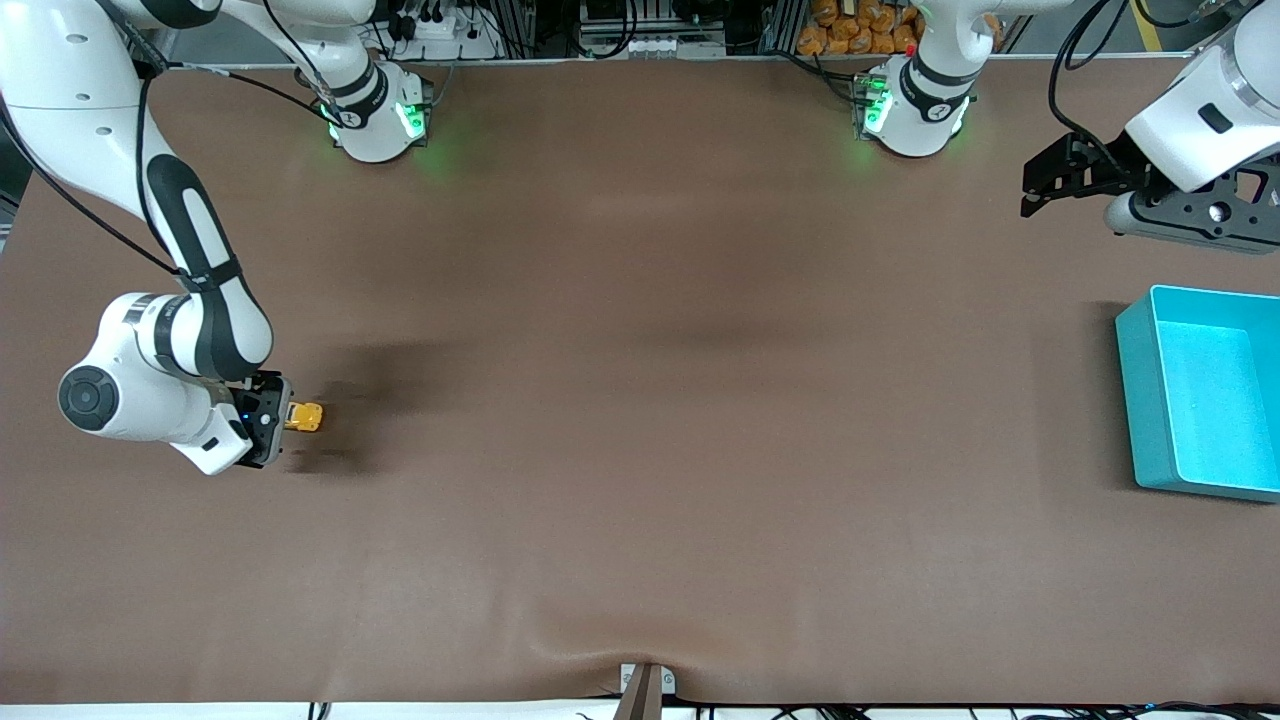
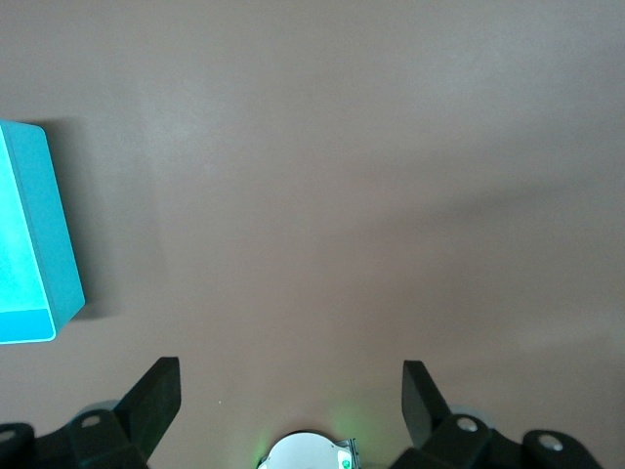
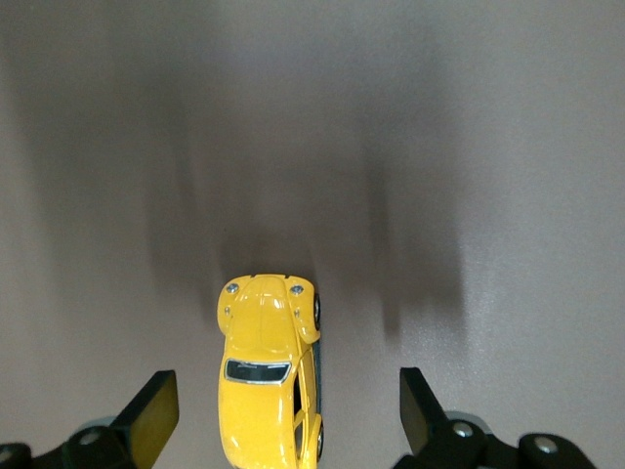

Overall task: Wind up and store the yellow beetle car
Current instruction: 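Close the right gripper on the yellow car's body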

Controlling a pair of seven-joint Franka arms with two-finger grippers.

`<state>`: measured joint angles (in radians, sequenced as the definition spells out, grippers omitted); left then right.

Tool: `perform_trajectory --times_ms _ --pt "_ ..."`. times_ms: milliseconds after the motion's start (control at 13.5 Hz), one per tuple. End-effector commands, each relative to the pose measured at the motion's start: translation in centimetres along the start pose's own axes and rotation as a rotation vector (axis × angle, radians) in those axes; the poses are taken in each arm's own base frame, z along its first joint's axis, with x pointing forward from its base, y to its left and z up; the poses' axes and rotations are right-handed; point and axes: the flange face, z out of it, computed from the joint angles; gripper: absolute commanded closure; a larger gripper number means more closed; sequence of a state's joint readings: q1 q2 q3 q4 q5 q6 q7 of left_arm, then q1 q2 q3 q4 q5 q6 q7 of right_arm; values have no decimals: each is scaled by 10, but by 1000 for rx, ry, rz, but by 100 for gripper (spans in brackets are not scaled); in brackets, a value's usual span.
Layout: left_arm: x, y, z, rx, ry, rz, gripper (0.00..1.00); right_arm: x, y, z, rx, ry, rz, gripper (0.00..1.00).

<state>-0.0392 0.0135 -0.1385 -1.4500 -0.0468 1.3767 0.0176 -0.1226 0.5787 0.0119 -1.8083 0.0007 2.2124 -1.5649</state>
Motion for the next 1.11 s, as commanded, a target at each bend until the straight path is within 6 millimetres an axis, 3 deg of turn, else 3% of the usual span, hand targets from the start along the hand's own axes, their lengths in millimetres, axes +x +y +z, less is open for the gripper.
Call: perform_trajectory --times_ms 0,148,592,888,962,1036 --pt "-2 0 -2 -2 -4 -8 0 -13 -13 -1 0 23 -17 7" --pt "-2 -2 -1 -2 -8 -9 0 -15 -13 -12 -33 20 -18 7" --pt "-2 -2 -1 -2 -7 -9 0 -23 -34 8 -56 20 -3 9" --pt "-2 -2 -1 -2 -7 -9 0 -23 -36 7 -57 19 -1 16" --pt "-2 -3 -1 -2 -7 -12 0 -24 -35 7 -59 19 0 18" --pt "-2 -2 -1 -2 -7 -11 0 -24 -36 7 -57 19 0 35"
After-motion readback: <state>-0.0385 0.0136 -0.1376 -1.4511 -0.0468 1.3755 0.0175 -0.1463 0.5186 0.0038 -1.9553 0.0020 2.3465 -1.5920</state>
